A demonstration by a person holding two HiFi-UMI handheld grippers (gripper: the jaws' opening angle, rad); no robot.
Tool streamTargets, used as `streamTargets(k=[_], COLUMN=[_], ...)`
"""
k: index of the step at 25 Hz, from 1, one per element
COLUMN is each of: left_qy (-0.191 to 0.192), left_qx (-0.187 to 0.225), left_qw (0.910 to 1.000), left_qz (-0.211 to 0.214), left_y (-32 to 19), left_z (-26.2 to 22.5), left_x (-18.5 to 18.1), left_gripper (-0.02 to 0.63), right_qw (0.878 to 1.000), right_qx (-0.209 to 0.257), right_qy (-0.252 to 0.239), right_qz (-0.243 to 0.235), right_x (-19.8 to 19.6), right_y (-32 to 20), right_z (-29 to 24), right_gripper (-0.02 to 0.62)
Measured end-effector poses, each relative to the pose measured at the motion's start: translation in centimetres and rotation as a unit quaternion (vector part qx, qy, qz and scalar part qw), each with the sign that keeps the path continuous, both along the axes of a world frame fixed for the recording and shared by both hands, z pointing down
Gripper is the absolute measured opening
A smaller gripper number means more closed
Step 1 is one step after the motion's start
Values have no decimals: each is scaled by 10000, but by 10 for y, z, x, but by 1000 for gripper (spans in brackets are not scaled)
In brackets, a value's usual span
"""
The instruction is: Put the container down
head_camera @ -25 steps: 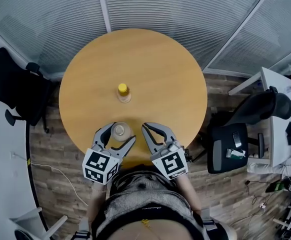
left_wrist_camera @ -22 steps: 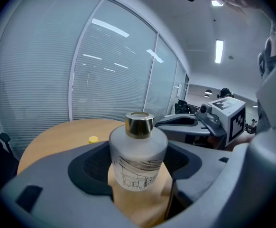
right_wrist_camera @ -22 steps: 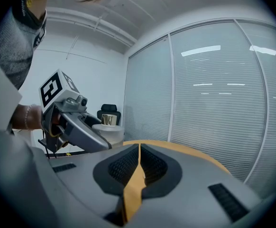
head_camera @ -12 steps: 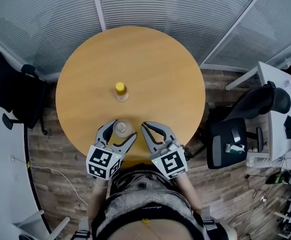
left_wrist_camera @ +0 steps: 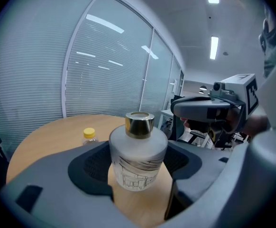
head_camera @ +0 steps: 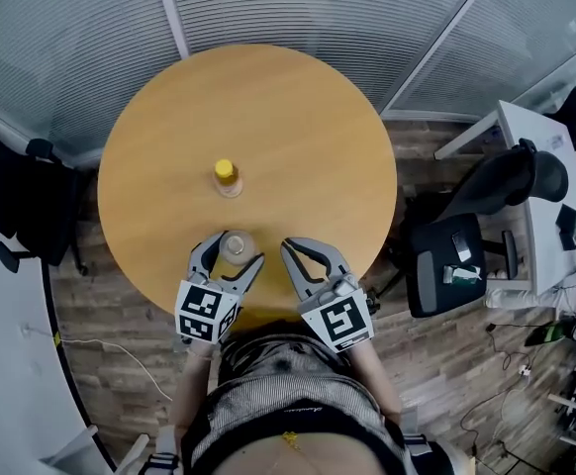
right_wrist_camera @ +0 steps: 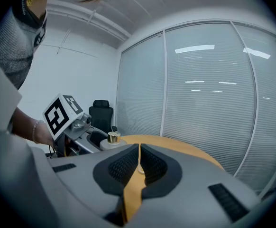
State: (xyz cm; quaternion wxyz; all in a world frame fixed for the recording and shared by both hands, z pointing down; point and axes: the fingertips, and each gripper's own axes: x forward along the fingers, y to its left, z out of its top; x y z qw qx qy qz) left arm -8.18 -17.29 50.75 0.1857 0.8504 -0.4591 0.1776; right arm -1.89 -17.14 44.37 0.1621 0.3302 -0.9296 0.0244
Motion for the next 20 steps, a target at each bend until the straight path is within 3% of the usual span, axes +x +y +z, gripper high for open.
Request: streamTargets(k=[9,14,20], left_qy=[12,16,-135], left_qx=[-100,-236,-326], left_qw=[9997,9992,9985], left_qz=[226,308,428], left_y=[-5,-6,-11], left_z=[37,58,85], left_x=[6,8,9], left_gripper=[324,325,324], right_qw=[9992,9991,9985], right_qx=[-137,137,46], right_qy=[44,245,301], right_qz=[367,321,458], right_x=[7,10,14], right_y=[-2,-2,-1], right_z=[6,6,12], right_gripper=[23,23,23])
